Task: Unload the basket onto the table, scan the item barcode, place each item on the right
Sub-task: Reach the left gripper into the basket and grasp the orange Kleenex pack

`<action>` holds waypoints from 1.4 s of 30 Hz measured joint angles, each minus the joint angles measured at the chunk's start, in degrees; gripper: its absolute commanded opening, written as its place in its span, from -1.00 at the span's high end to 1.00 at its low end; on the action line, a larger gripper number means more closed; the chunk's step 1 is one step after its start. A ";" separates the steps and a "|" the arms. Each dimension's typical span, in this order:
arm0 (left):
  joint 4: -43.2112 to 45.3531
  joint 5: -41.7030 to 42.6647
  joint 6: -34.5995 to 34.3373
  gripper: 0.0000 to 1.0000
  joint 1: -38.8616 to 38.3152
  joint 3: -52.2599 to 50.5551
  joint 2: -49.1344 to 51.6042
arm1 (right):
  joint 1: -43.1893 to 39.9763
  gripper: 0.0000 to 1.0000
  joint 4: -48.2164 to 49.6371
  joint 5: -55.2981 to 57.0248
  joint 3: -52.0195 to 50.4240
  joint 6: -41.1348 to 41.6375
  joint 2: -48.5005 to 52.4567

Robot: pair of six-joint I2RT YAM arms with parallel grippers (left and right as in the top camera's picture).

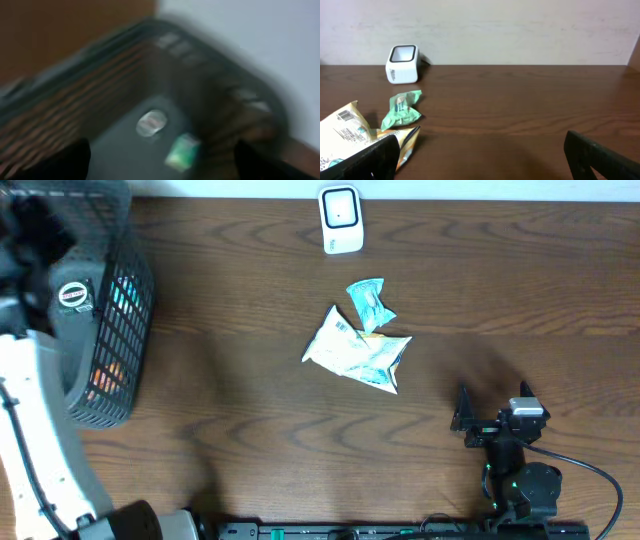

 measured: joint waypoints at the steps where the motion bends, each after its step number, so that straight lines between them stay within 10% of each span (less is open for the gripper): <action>1: -1.88 0.02 -0.66 -0.79 1.99 -0.07 0.81 | 0.00 -0.99 0.00 0.02 0.00 0.00 0.00; 16: -19.56 10.45 -8.02 -0.93 7.48 -0.24 17.51 | 0.00 -0.98 0.00 0.00 0.00 0.00 0.00; 22: -26.82 12.48 -29.79 -0.94 7.63 -0.46 21.00 | 0.00 -0.98 0.00 0.00 0.00 0.00 0.00; 28: -25.40 12.74 -43.30 -0.93 7.15 -2.47 22.75 | 0.00 -0.98 0.00 0.00 0.00 0.00 0.00; 42: -18.80 12.04 -48.54 -0.99 6.56 -6.71 29.35 | 0.00 -0.98 0.00 0.02 0.00 0.00 0.00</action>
